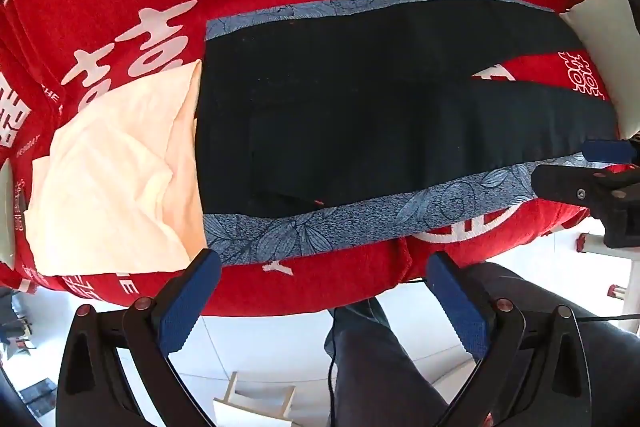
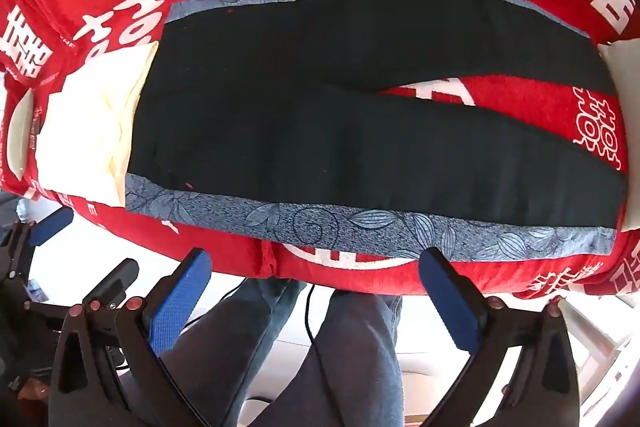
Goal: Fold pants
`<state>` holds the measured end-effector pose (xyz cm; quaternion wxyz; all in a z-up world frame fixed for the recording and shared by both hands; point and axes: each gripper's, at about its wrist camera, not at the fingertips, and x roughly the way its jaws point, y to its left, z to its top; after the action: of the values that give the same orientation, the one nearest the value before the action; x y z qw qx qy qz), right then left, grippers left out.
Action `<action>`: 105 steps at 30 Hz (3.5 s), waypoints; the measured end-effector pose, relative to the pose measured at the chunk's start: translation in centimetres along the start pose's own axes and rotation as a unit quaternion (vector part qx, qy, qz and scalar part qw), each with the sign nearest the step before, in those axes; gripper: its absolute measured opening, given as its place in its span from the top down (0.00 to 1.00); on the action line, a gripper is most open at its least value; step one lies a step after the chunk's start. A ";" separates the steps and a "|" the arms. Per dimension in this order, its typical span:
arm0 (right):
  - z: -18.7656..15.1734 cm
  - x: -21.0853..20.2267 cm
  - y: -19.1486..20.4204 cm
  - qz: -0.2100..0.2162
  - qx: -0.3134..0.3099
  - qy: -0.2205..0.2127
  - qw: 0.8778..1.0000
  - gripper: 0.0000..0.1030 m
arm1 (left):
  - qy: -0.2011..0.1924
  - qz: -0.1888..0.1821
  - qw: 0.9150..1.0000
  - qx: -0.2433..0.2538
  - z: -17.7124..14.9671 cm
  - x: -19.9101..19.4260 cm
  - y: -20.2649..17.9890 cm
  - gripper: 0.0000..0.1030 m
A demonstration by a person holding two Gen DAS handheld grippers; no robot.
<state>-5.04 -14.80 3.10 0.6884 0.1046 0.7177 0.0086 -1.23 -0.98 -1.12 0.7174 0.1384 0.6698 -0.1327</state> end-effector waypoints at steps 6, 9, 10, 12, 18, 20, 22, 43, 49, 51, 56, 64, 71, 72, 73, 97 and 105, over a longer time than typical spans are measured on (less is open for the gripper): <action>-0.3 0.1 -0.5 -0.005 0.011 -0.002 1.000 0.00 | 0.001 0.001 1.000 -0.005 -0.2 -0.1 -0.1 0.00; -0.4 0.1 -0.8 0.002 0.017 -0.002 1.000 0.00 | 0.000 -0.001 1.000 -0.009 -0.1 -0.2 0.0 0.00; -0.3 0.1 -0.9 0.004 0.021 -0.003 1.000 0.00 | -0.001 0.002 1.000 -0.010 -0.1 -0.2 0.1 0.00; -0.3 0.0 -1.0 0.005 0.025 -0.004 1.000 0.00 | 0.001 0.005 1.000 -0.013 0.0 -0.1 0.1 0.00; -0.6 -0.4 -1.2 0.001 0.028 -0.011 1.000 0.00 | 0.009 0.009 1.000 -0.015 0.2 0.1 0.1 0.00; -0.8 -0.4 -1.2 -0.001 0.029 -0.011 1.000 0.00 | 0.008 0.011 1.000 -0.016 0.2 0.0 0.1 0.00; -0.8 -0.4 -1.3 -0.003 0.030 -0.010 1.000 0.00 | 0.007 0.012 1.000 -0.019 0.1 0.0 0.2 0.00; -1.7 -0.2 -0.9 -0.020 0.038 -0.014 0.999 0.00 | 0.010 0.014 0.999 -0.029 -0.7 0.2 1.6 0.00; -2.0 -0.3 -0.7 -0.028 0.051 -0.024 0.998 0.00 | 0.007 0.015 1.000 -0.025 -1.1 0.3 2.5 0.00; -2.2 -0.3 -0.6 -0.029 0.057 -0.027 0.998 0.00 | 0.006 0.014 1.000 -0.023 -1.2 0.3 2.9 0.00; -2.6 -0.1 -0.3 -0.036 0.072 -0.032 0.996 0.00 | 0.001 0.010 1.000 -0.015 -1.3 0.5 4.0 0.00; -4.2 0.5 0.2 -0.054 0.100 -0.036 0.993 0.00 | -0.001 -0.005 1.000 0.010 -1.7 1.4 4.4 0.00; -5.1 0.2 0.5 -0.060 0.104 -0.038 0.992 0.00 | -0.003 -0.007 1.000 0.003 -2.3 1.4 4.5 0.00; -5.1 0.1 0.5 -0.062 0.100 -0.039 0.992 0.00 | -0.004 -0.007 1.000 -0.002 -2.3 1.4 4.4 0.00; -5.1 0.0 0.5 -0.064 0.097 -0.040 0.992 0.00 | -0.005 -0.006 1.000 -0.006 -2.3 1.5 4.3 0.00; -5.0 5.2 -5.5 0.053 0.049 -0.042 0.997 0.00 | -0.004 -0.005 0.990 -0.144 -4.2 7.3 0.4 0.00; -6.6 10.0 -6.4 0.276 0.134 -0.046 0.951 0.00 | -0.054 -0.100 0.969 -0.218 -6.0 9.2 4.0 0.00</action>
<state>-12.71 -18.60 -7.40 0.6712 0.3902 0.6228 0.0966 -4.67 4.93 -10.57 0.7485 -0.0959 0.6533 -0.0619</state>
